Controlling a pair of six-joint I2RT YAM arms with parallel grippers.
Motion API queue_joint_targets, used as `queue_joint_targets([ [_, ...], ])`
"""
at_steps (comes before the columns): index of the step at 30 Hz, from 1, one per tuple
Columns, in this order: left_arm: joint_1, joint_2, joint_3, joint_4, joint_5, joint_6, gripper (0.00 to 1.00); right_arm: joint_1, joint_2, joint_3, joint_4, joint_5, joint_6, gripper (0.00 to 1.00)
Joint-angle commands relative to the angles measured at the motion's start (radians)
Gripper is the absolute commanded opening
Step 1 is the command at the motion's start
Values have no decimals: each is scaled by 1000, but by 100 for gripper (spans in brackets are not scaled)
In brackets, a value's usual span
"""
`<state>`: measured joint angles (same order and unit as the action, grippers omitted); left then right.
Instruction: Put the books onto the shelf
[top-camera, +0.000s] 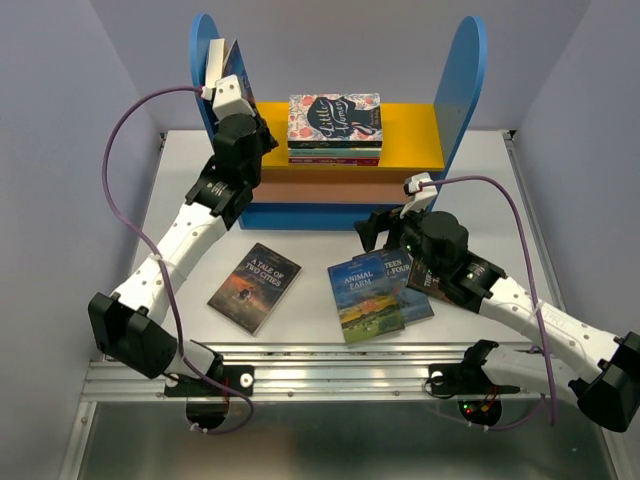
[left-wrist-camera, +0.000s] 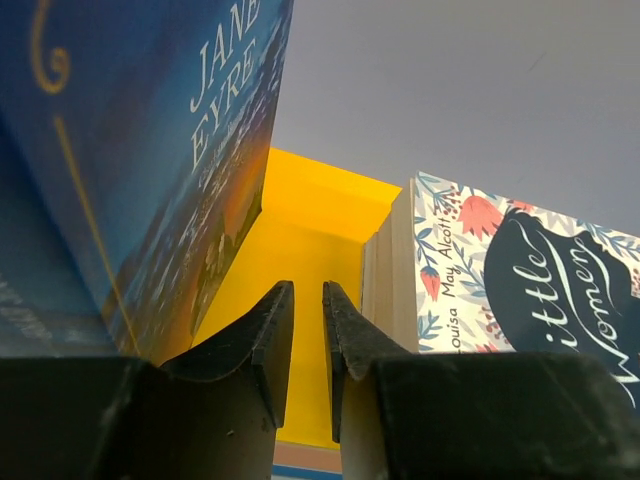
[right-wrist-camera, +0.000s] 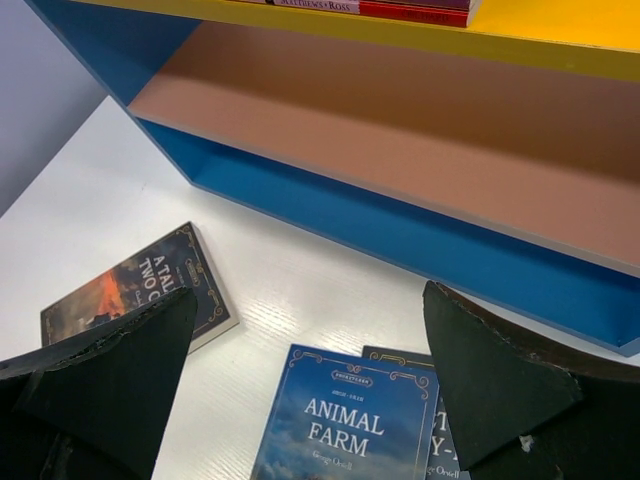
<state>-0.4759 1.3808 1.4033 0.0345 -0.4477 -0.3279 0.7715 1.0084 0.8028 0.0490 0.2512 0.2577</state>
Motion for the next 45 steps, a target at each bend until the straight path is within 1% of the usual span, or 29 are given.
queue_joint_targets([
  [1,0,29,94,-24,-69,1,28,-5,-7,-1,17,19,-15,100],
  [3,-1,49,114,-54,-112,-10,27,-5,-8,-1,17,22,-17,100],
  [6,2,73,129,-79,-138,-13,27,-5,-10,-2,15,31,-18,100],
  [12,34,110,158,-113,-126,-28,27,-5,-19,-5,17,39,-20,100],
  [17,51,116,146,-107,-109,-37,26,-5,-8,-5,17,54,-20,100],
  [23,72,139,171,-133,-138,-31,25,-5,-11,-7,17,54,-21,100],
  [27,77,139,160,-111,-141,-25,25,-5,-11,-5,18,56,-21,100],
  [34,76,97,48,-15,-40,-11,25,-5,-10,-5,17,51,-23,100],
  [36,76,84,36,5,-22,-8,25,-5,-13,-5,17,49,-25,100],
  [41,76,26,7,60,93,16,27,-5,-8,-4,17,43,-25,100],
  [45,76,-31,-7,110,132,16,29,-5,-11,-5,17,39,-21,100],
])
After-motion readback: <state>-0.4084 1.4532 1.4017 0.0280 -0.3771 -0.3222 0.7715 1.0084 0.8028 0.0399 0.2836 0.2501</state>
